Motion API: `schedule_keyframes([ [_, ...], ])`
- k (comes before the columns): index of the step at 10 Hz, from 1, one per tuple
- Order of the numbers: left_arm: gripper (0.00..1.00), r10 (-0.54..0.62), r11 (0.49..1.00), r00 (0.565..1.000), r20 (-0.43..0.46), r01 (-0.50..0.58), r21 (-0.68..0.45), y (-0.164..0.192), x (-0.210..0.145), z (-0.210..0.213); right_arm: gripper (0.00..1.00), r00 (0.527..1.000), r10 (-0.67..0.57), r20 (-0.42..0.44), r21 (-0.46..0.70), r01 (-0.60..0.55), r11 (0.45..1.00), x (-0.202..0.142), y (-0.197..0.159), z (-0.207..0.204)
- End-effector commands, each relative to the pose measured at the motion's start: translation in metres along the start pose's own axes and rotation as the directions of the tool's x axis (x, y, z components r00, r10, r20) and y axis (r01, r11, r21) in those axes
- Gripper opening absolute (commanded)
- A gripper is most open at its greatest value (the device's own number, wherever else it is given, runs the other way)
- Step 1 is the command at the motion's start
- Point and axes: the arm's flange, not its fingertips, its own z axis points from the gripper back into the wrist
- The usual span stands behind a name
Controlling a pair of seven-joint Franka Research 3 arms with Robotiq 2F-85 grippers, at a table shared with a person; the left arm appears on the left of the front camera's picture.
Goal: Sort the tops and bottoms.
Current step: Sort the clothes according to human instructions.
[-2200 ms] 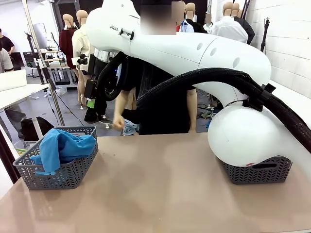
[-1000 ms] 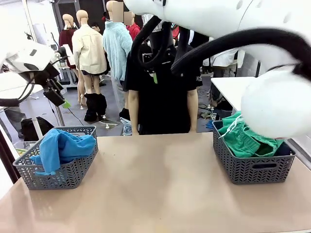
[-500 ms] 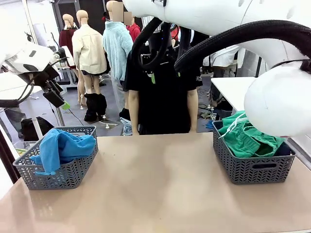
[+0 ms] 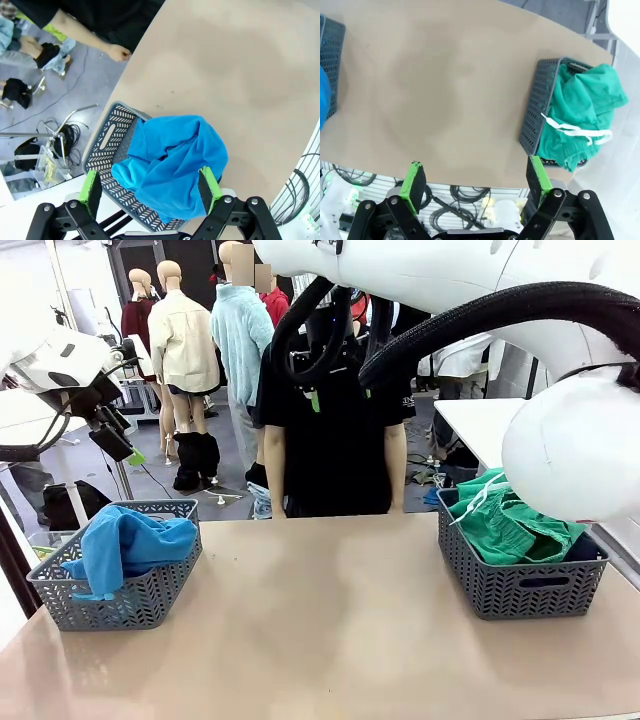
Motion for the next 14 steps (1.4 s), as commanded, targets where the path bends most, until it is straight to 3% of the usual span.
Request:
schedule_keyframes([
  [1, 1.0, -0.008, 1.0, 1.0, -0.003, 0.008, 0.014, 0.003, 0.0, 0.0, 1.0, 1.0, 0.008, 0.006, 0.008, -0.008, 1.0, 0.004, -0.001, 0.004],
  [2, 1.0, 0.0, 1.0, 1.0, 0.0, 0.0, 0.0, 0.0, 0.0, 0.0, 1.0, 1.0, 0.0, 0.0, 0.0, 0.0, 1.0, 0.0, 0.0, 0.0],
  [4, 1.0, -0.066, 0.998, 0.997, -0.035, 0.067, 0.02, -0.025, 0.041, -0.026, 1.0, 0.998, 0.005, 0.057, -0.005, -0.005, 1.0, -0.066, -0.071, -0.022],
  [6, 1.0, -0.118, 0.985, 0.982, -0.146, 0.134, 0.104, -0.053, 0.072, -0.059, 1.0, 0.999, -0.03, 0.031, 0.082, 0.027, 0.996, -0.11, -0.123, -0.072],
  [7, 1.0, -0.106, 0.988, 0.985, -0.133, 0.119, 0.095, -0.058, 0.078, -0.068, 1.0, 0.999, 0.004, 0.036, 0.175, -0.011, 0.984, -0.128, -0.135, -0.1],
  [10, 1.0, -0.034, 0.993, 0.992, -0.118, 0.047, 0.111, -0.06, 0.077, -0.083, 1.0, 0.984, 0.1, 0.149, 0.286, -0.139, 0.948, -0.151, -0.136, -0.169],
  [12, 1.0, 0.059, 0.993, 0.991, -0.117, -0.046, 0.108, -0.055, 0.075, -0.079, 1.0, 0.948, 0.197, 0.25, 0.144, -0.237, 0.961, -0.162, -0.12, -0.165],
  [14, 1.0, 0.13, 0.989, 0.986, -0.104, -0.122, 0.079, -0.046, 0.07, -0.078, 1.0, 0.918, 0.268, 0.292, 0.007, -0.283, 0.959, -0.158, -0.098, -0.139],
])
